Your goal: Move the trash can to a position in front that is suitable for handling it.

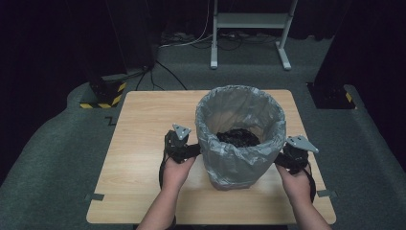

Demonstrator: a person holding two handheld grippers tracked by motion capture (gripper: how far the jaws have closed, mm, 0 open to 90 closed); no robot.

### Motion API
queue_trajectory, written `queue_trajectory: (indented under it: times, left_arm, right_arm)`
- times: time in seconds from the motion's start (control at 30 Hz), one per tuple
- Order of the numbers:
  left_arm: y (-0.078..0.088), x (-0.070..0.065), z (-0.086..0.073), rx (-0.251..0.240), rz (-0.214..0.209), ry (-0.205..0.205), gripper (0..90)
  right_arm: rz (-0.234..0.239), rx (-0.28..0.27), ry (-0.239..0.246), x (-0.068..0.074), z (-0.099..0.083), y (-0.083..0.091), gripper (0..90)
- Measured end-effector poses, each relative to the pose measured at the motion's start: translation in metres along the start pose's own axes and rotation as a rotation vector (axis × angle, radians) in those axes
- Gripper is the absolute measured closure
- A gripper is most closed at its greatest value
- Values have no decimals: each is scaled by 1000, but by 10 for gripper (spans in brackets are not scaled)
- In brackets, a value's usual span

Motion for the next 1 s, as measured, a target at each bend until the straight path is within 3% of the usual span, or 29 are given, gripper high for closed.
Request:
queue_trajectory:
  times: [0.2, 0.43, 0.53, 0.63, 0.7, 0.8, 0.83, 1.0]
  left_arm:
    - [8, 15, -8, -13, 12, 43, 144]
    - [38, 42, -26, -39, 18, 51, 145]
    - [45, 46, -31, -42, 9, 50, 147]
    - [52, 50, -37, -73, -32, 35, 148]
    - [54, 57, -35, -91, -60, 46, 148]
    - [58, 59, -29, -127, -54, 49, 148]
    - [61, 58, -25, -153, -62, 45, 148]
    - [63, 46, -16, -191, -105, 16, 148]
  right_arm:
    - [-4, -16, -1, -3, 0, 8, 148]
    - [1, -61, 3, -4, -2, 22, 147]
    - [1, -60, 7, -4, -4, 27, 147]
    - [6, -62, 5, -5, -6, 27, 145]
    - [9, -66, 15, -6, -9, 27, 141]
    - [-4, -67, 24, -10, -9, 28, 141]
    - [-3, -81, 9, -14, -8, 31, 141]
    - [1, -142, -36, -22, 0, 43, 142]
Point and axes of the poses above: each handheld gripper's, and its own axes: y roughly backward along the jaws, z roughly out of its top, x roughly to its left, the point moved 5 cm from there along -y, roughly forward along the jaws, and after that the axes turned 2 degrees about -x, right-handed, at the moved point
